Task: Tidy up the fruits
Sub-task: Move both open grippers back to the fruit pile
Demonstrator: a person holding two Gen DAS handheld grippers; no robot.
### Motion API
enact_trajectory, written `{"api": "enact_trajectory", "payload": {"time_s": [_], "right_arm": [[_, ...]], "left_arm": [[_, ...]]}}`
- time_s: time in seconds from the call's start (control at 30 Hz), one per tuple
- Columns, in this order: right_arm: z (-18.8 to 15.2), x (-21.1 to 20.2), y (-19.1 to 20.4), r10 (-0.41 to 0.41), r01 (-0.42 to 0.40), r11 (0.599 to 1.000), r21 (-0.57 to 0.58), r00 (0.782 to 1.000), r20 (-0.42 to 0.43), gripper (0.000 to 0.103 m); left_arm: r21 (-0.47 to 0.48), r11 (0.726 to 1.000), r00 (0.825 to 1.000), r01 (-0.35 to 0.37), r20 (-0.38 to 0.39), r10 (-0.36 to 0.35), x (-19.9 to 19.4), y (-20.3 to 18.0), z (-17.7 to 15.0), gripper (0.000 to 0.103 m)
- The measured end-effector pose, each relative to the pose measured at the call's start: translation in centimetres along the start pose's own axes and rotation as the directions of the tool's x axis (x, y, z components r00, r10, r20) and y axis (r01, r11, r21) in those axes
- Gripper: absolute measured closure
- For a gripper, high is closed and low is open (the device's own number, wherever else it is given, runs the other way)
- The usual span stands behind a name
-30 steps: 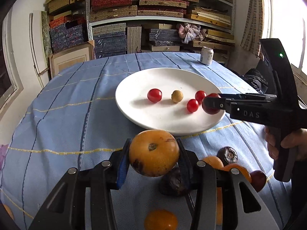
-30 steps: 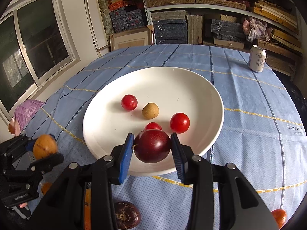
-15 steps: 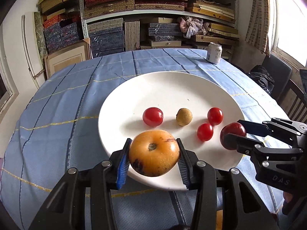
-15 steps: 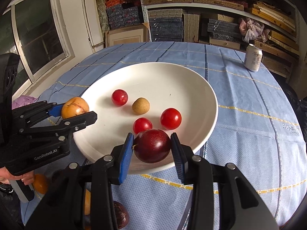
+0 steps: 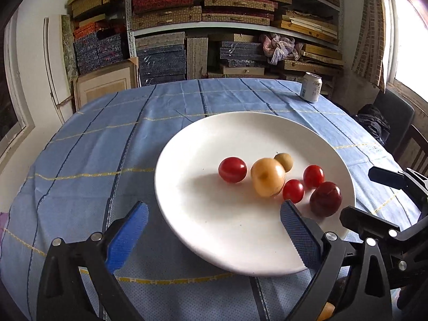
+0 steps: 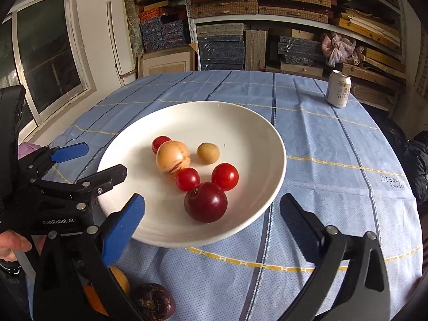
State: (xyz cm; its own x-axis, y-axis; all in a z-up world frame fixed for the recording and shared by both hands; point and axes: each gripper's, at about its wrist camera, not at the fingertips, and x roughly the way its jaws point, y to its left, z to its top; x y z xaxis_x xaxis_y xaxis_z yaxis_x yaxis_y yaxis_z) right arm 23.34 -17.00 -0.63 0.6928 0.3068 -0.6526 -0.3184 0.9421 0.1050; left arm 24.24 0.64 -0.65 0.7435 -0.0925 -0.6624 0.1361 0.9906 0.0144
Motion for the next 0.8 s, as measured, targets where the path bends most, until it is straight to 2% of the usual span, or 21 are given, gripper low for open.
{"api": "enact_trajectory", "payload": {"time_s": [0.37, 0.8], "right_arm": [[-0.40, 0.58, 0.99, 0.000, 0.000, 0.999, -0.034, 1.000, -0.020, 0.004], [-0.19, 0.66, 0.78, -0.012, 0.011, 1.000, -0.029, 1.000, -0.022, 0.004]], "left_arm": [[-0.021, 1.000, 1.000, 0.001, -0.004, -0.001, 0.11, 0.25, -0.18, 0.003], [-0.002, 1.000, 1.000, 0.000, 0.001, 0.000, 0.16, -0.21, -0.15, 0.003]]}}
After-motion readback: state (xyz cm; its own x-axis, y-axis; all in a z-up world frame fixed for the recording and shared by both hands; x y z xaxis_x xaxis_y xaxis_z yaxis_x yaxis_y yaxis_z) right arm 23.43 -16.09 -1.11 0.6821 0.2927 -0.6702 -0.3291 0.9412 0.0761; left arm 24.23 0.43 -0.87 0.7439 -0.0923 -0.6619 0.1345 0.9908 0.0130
